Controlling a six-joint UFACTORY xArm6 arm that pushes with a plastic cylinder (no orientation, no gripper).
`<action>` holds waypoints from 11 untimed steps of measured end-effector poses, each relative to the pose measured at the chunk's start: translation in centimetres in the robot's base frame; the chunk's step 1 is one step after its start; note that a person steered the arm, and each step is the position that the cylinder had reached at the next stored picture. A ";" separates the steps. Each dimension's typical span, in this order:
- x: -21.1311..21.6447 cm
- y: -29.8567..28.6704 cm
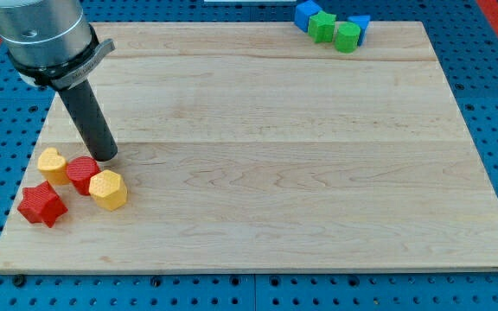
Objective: Move the yellow hexagon towards the center
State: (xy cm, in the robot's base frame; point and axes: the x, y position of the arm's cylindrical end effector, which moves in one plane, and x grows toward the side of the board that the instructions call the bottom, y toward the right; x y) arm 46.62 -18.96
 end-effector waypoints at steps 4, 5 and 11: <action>-0.5 5.5; 2.3 12.0; 1.9 11.1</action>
